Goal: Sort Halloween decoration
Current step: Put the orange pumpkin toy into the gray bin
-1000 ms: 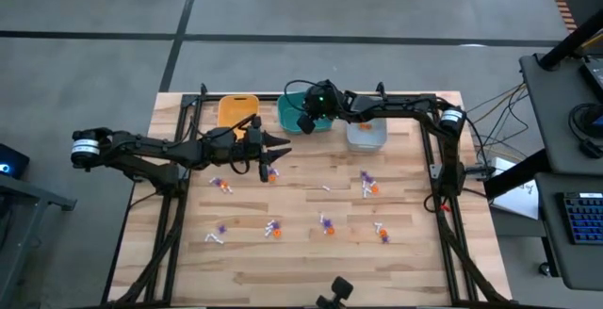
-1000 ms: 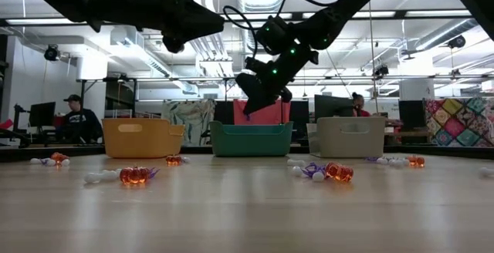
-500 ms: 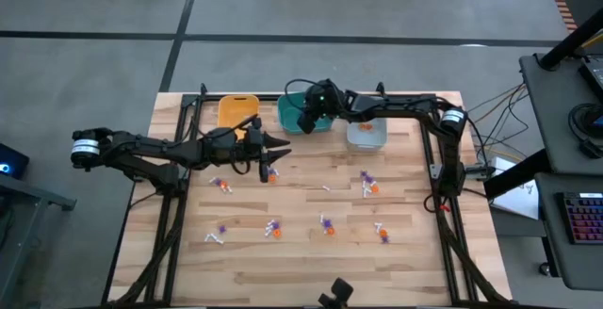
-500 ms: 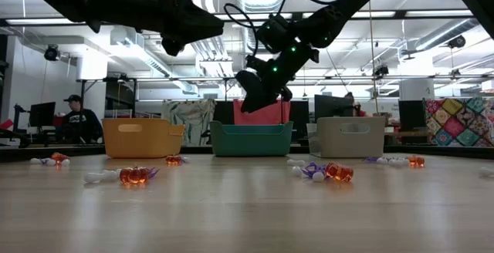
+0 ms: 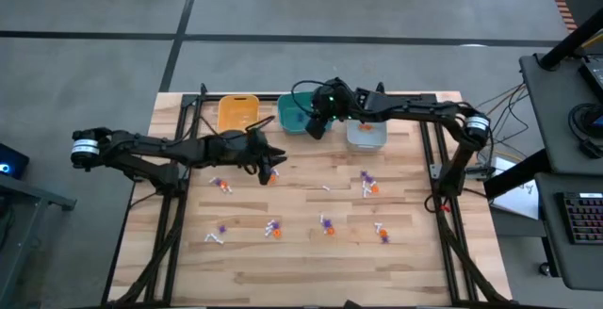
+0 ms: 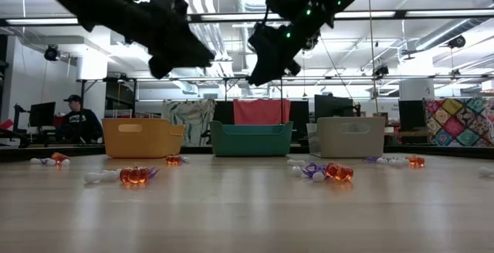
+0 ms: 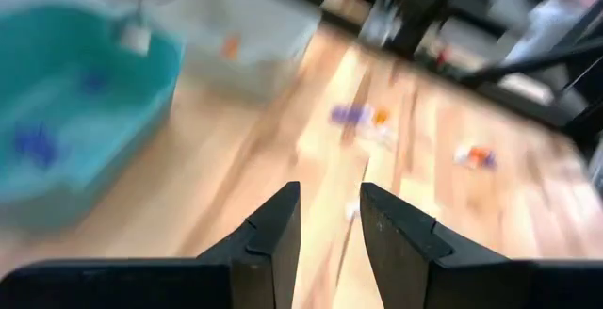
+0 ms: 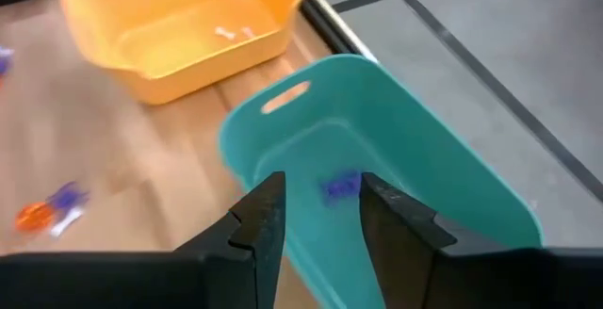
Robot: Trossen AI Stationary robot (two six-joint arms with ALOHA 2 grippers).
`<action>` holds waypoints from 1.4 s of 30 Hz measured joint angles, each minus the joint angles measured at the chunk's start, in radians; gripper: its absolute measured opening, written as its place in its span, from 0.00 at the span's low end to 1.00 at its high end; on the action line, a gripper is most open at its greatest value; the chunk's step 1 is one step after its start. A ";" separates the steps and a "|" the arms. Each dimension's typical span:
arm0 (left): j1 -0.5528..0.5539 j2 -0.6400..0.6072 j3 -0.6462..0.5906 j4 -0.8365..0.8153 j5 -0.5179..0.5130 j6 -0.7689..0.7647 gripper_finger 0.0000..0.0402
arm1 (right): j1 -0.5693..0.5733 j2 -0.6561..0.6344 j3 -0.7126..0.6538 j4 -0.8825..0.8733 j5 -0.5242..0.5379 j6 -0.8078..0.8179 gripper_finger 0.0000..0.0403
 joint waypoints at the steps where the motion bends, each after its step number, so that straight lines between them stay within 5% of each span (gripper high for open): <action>1: 0.000 0.001 0.025 -0.086 0.000 -0.028 0.24 | 0.010 -0.011 0.000 -0.013 0.000 -0.006 0.30; 7: -0.019 0.030 0.163 -0.621 -0.021 -0.191 0.24 | 0.063 -0.067 -0.001 -0.050 0.000 -0.024 0.28; 14: -0.051 0.089 0.214 -1.050 -0.052 -0.496 0.24 | 0.110 -0.089 -0.002 -0.055 0.001 -0.045 0.29; 26: -0.090 0.181 0.211 -1.267 -0.051 -0.681 0.23 | 0.115 -0.085 -0.003 -0.063 0.008 -0.047 0.28; 42: -0.128 0.263 0.203 -1.272 -0.051 -0.697 0.24 | 0.115 -0.084 -0.003 -0.058 0.008 -0.040 0.27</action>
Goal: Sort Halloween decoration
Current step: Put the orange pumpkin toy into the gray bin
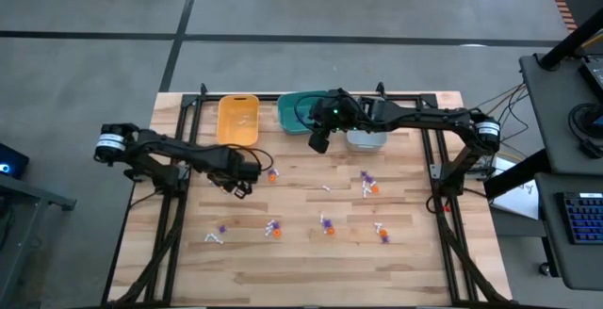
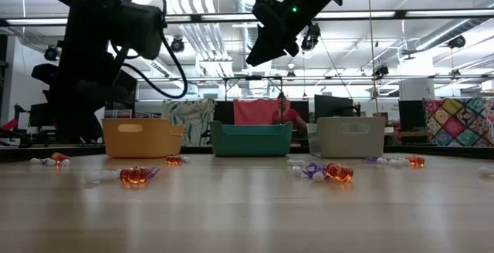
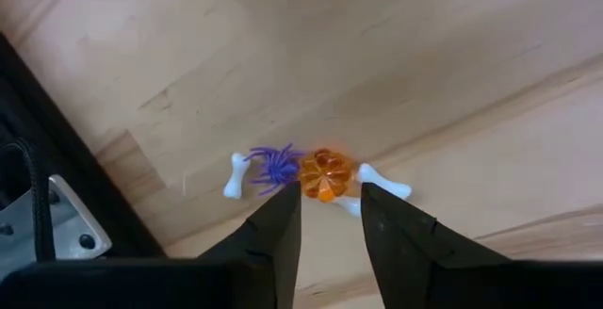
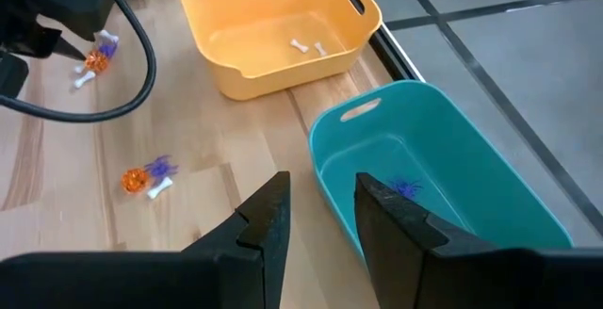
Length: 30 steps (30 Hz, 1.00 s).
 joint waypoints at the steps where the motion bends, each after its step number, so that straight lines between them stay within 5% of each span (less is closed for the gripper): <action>1: -0.001 0.006 0.000 0.000 0.000 0.000 0.25 | 0.000 0.000 0.000 0.000 0.000 0.000 0.27; 11: -0.006 0.018 -0.023 0.007 0.000 -0.024 0.38 | 0.000 0.000 0.000 0.000 0.000 -0.007 0.26; 30: -0.006 0.018 -0.061 0.084 0.000 -0.050 0.35 | 0.000 0.001 -0.018 0.000 0.000 -0.007 0.25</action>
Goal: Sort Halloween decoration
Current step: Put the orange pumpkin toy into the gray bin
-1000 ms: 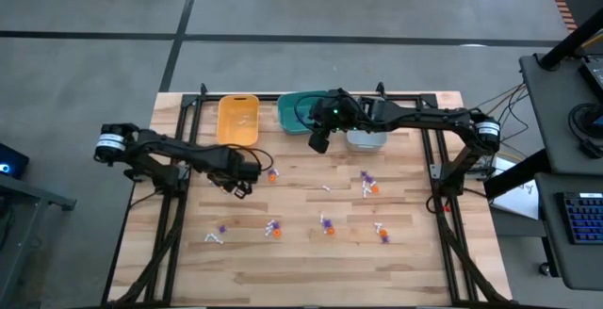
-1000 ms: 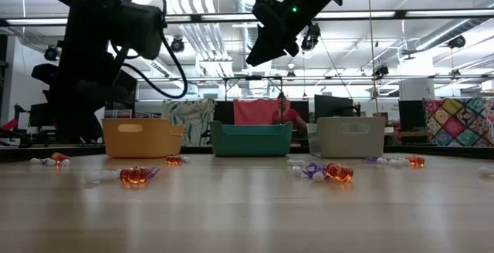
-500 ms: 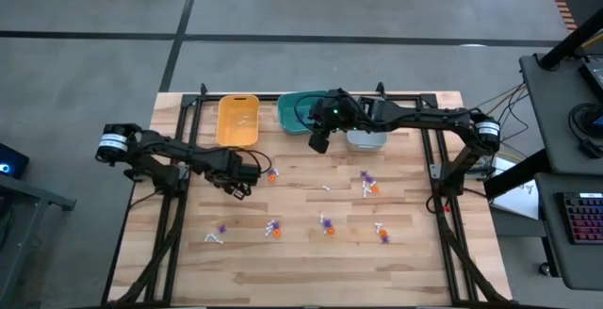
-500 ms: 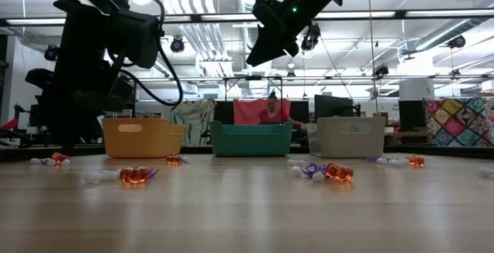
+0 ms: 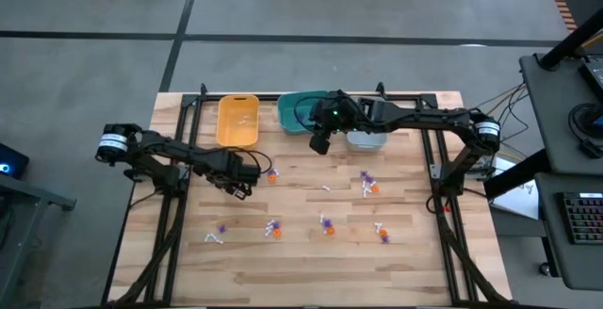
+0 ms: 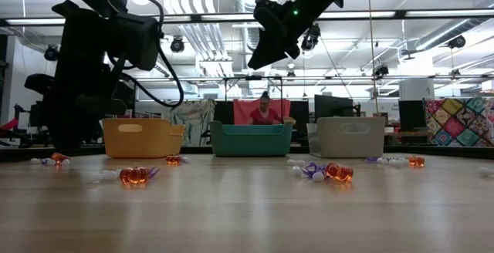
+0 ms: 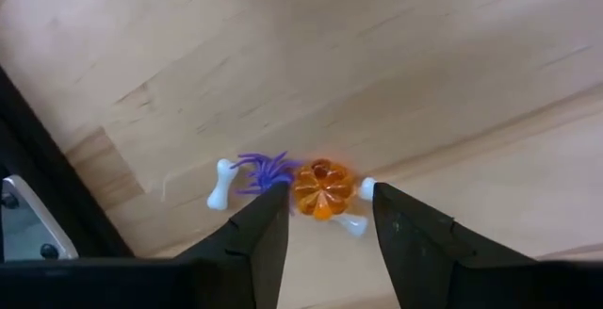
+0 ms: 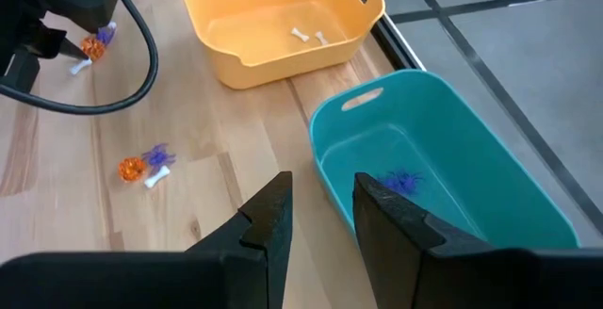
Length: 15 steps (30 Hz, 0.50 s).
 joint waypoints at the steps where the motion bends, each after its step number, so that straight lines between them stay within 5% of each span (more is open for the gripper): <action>1: 0.000 0.000 -0.001 0.003 0.000 0.000 0.35 | 0.000 0.000 -0.001 0.001 0.000 0.000 0.26; 15: 0.000 0.000 -0.036 0.043 -0.001 0.007 0.35 | 0.000 0.000 -0.003 0.010 0.000 0.001 0.25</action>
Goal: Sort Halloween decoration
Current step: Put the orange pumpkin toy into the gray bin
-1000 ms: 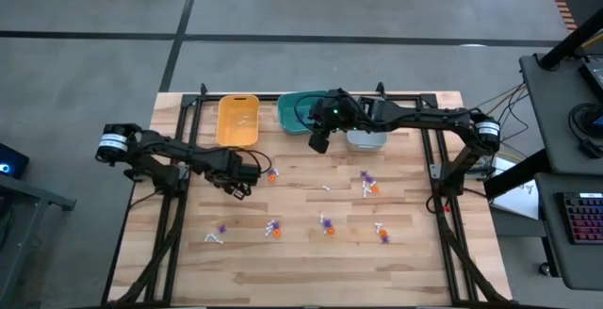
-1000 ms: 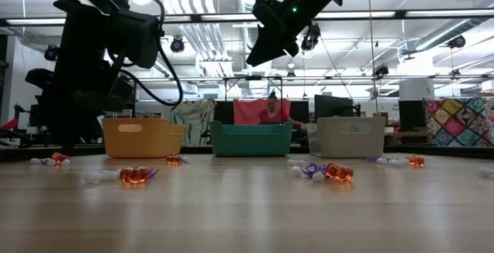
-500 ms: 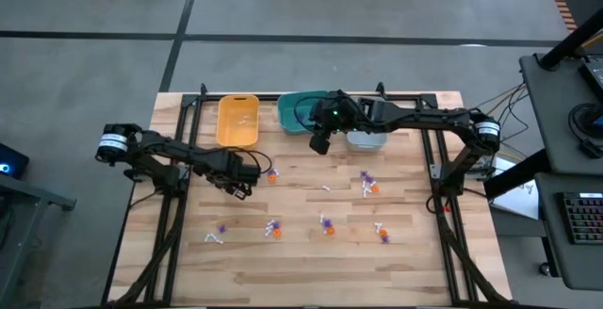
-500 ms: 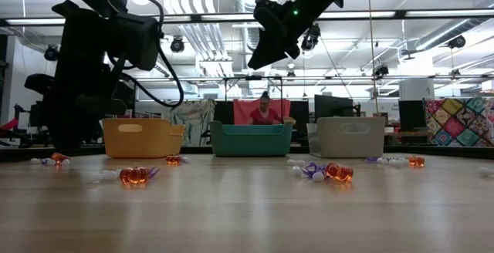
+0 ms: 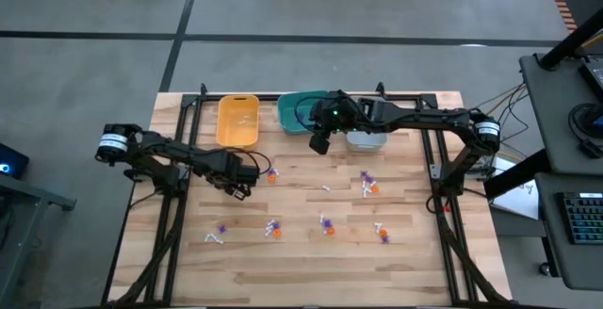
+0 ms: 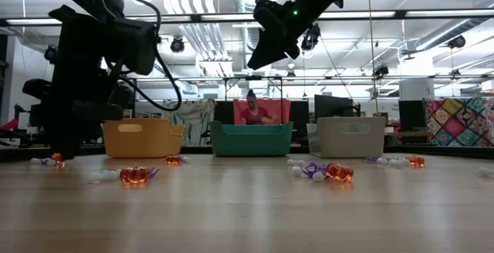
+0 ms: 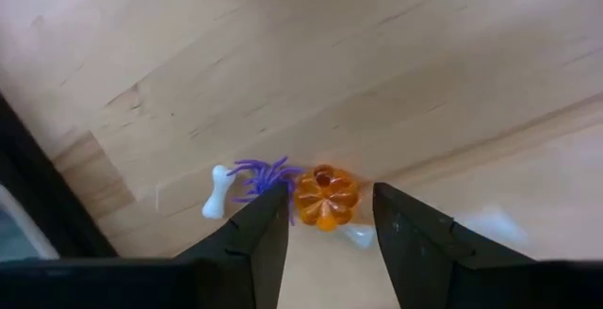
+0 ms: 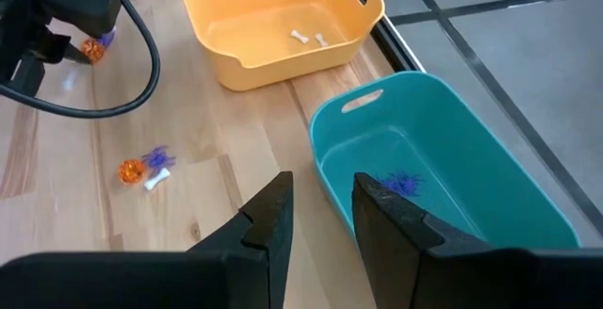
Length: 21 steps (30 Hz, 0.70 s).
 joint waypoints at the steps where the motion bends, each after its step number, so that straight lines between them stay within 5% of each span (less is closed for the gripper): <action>1: 0.000 0.000 -0.003 0.006 0.000 0.000 0.35 | 0.000 0.000 0.000 0.000 0.000 0.000 0.25; 21: 0.000 -0.001 -0.009 0.022 0.000 0.033 0.19 | 0.000 0.000 0.000 0.006 0.000 0.015 0.25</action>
